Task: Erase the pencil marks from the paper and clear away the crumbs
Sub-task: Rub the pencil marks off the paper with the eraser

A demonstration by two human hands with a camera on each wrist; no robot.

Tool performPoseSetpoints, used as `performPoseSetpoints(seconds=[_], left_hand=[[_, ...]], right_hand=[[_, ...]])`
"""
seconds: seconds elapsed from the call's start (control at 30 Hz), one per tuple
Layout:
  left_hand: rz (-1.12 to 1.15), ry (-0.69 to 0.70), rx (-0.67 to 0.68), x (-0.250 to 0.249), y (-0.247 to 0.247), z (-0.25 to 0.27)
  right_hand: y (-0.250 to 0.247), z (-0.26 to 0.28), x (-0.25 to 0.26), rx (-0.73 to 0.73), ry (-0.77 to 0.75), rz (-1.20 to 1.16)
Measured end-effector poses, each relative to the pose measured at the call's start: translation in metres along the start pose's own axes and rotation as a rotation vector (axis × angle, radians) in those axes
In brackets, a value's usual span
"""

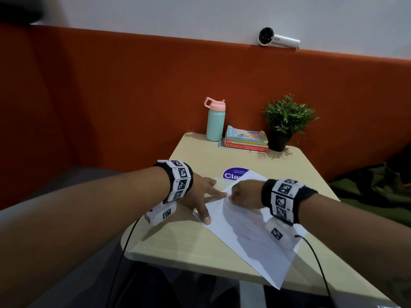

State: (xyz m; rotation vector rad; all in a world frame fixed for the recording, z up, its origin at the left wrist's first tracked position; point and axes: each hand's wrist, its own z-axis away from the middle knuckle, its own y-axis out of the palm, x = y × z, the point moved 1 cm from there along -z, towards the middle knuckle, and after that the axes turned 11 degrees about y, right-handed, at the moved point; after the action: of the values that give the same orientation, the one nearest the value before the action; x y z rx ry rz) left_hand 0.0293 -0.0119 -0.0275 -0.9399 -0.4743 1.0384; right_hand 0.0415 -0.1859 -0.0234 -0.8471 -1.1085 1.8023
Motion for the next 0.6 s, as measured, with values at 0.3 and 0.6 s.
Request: performPoseSetpoints(seconds=[0.3, 0.6], left_hand=[[-0.002, 0.002, 0.002, -0.003, 0.000, 0.003], [-0.003, 0.001, -0.004, -0.003, 0.000, 0.003]], right_hand=[[-0.002, 0.002, -0.008, -0.001, -0.001, 0.060], [0.001, 0.009, -0.014, 0.039, -0.034, 0.045]])
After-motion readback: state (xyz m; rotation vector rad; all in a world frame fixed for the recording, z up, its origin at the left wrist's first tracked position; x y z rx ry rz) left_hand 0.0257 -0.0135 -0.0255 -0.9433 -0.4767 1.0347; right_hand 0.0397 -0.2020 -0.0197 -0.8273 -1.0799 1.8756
